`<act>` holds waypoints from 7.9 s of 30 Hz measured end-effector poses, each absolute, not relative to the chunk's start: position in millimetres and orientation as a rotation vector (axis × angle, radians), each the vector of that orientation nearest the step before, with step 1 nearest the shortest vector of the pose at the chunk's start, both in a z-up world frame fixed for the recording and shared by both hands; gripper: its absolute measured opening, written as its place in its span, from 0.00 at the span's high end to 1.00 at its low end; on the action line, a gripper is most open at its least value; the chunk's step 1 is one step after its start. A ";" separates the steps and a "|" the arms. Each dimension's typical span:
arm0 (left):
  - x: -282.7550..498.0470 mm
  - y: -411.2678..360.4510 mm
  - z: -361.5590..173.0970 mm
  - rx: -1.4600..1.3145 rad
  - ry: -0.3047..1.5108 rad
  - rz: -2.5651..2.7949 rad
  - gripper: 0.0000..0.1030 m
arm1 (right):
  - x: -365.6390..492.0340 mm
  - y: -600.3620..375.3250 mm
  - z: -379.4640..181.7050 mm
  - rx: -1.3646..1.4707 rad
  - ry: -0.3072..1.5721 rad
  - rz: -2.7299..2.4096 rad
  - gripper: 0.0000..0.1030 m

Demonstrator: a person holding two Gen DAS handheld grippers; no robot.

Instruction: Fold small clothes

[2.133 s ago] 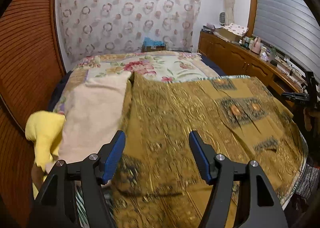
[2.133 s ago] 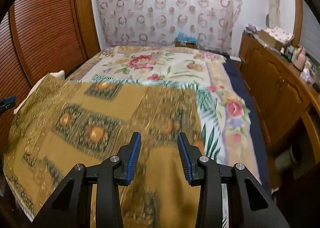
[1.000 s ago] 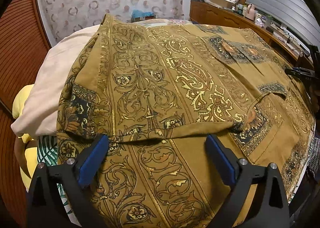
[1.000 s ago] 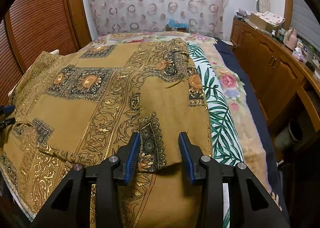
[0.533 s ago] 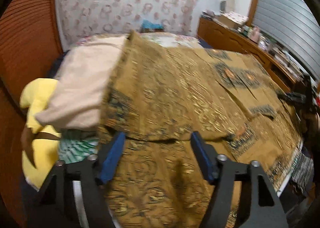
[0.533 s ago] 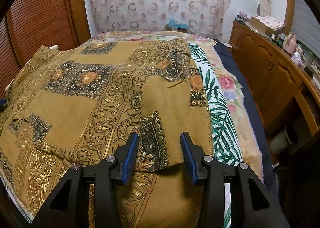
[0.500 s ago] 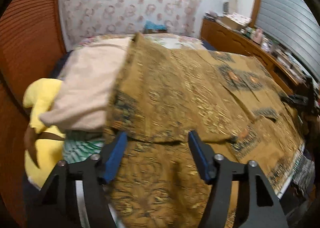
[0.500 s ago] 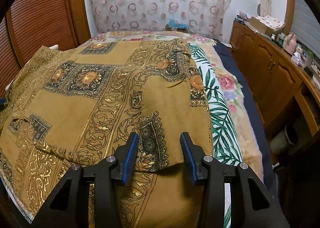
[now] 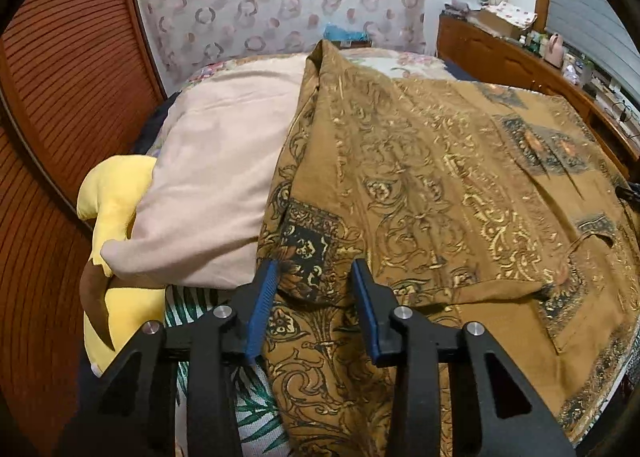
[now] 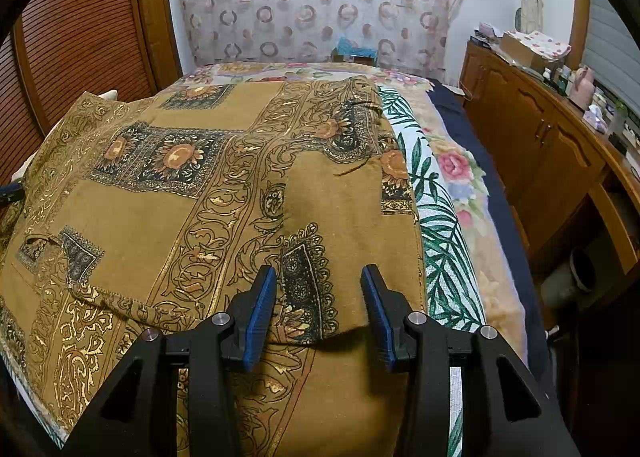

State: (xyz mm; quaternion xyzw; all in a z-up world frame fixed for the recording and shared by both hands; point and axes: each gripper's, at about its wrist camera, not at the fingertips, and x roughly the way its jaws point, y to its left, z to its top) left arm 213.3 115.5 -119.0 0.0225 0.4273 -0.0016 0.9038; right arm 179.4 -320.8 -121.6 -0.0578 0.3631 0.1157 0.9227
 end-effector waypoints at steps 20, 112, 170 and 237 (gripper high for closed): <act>193.0 93.8 -92.0 0.071 0.784 -0.071 0.94 | 179.5 -322.1 -121.2 -0.121 0.747 0.236 0.54; 96.8 121.4 -116.6 -0.219 0.748 -0.081 0.92 | 98.3 -260.5 -157.2 -0.198 0.692 0.392 0.39; 165.8 -194.3 39.6 0.049 0.545 -0.679 0.95 | 38.8 -366.6 -147.2 0.027 0.537 0.320 0.25; 225.9 -16.4 -79.3 -0.006 0.742 -0.340 0.25 | 282.5 -196.5 -137.6 -0.336 0.712 0.558 0.25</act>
